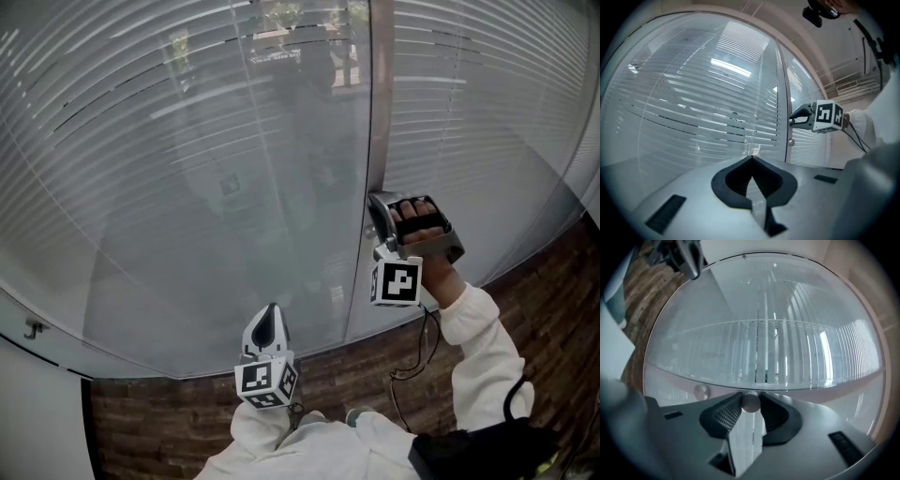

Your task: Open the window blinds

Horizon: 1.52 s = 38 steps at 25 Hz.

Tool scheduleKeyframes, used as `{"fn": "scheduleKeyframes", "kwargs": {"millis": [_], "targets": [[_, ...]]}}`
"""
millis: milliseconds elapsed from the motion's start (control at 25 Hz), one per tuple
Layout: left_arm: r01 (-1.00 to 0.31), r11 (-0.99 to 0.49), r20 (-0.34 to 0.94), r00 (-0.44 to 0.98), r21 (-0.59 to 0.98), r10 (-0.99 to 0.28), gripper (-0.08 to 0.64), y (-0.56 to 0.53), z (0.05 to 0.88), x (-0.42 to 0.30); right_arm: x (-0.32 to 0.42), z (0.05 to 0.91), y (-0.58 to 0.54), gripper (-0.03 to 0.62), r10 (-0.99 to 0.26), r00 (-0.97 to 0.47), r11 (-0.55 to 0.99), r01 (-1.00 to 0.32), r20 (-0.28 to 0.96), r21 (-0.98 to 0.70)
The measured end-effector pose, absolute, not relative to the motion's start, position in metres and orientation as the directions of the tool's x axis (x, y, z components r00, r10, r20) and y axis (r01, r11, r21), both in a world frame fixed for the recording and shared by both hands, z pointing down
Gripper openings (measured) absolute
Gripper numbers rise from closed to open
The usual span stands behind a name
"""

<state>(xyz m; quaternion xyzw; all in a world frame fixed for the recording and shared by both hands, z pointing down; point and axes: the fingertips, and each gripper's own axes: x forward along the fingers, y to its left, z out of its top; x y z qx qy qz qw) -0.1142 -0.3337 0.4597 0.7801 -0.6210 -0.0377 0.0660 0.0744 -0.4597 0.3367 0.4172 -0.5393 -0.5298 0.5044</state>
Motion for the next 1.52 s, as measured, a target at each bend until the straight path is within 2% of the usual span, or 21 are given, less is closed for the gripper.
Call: {"fn": "scheduleKeyframes", "kwargs": {"millis": [160, 360, 560, 720, 840, 960, 1040, 1280, 1520], "targets": [[-0.966, -0.215, 0.027, 0.221, 0.146, -0.975, 0.002, -0.33, 0.461, -0.119, 0.076, 0.333, -0.459, 0.133, -0.976, -0.18, 0.164, -0.253, 0.12, 0.953], [-0.964, -0.222, 0.02, 0.227, 0.145, -0.974, 0.002, -0.332, 0.458, -0.119, 0.079, 0.325, -0.46, 0.133, -0.972, -0.199, 0.224, -0.631, 0.124, 0.743], [-0.959, -0.24, 0.012, 0.245, 0.148, -0.97, 0.002, -0.333, 0.457, -0.113, 0.083, 0.321, -0.462, 0.132, -0.971, -0.209, 0.239, -0.838, 0.116, 0.49], [-0.956, -0.249, 0.012, 0.254, 0.153, -0.967, 0.002, -0.331, 0.458, -0.111, 0.091, 0.321, -0.465, 0.132, -0.965, -0.246, 0.258, -0.95, 0.09, 0.175], [-0.956, -0.246, 0.011, 0.251, 0.157, -0.968, 0.002, -0.33, 0.459, -0.114, 0.096, 0.324, -0.467, 0.132, -0.954, -0.29, 0.279, -0.951, 0.073, -0.131], [-0.958, -0.24, 0.011, 0.245, 0.159, -0.97, 0.002, -0.329, 0.459, -0.119, 0.1, 0.324, -0.467, 0.132, -0.943, -0.33, 0.286, -0.856, 0.03, -0.431], [-0.958, -0.238, 0.01, 0.242, 0.16, -0.97, 0.002, -0.328, 0.458, -0.121, 0.101, 0.323, -0.466, 0.132, -0.94, -0.341, 0.285, -0.771, -0.008, -0.57], [-0.959, -0.233, 0.014, 0.238, 0.16, -0.971, 0.002, -0.327, 0.458, -0.125, 0.105, 0.325, -0.467, 0.132, -0.946, -0.316, 0.241, -0.523, -0.077, -0.818], [-0.961, -0.225, 0.012, 0.23, 0.161, -0.973, 0.002, -0.327, 0.458, -0.131, 0.108, 0.33, -0.467, 0.132, -0.951, -0.292, 0.196, -0.325, -0.099, -0.925]]}}
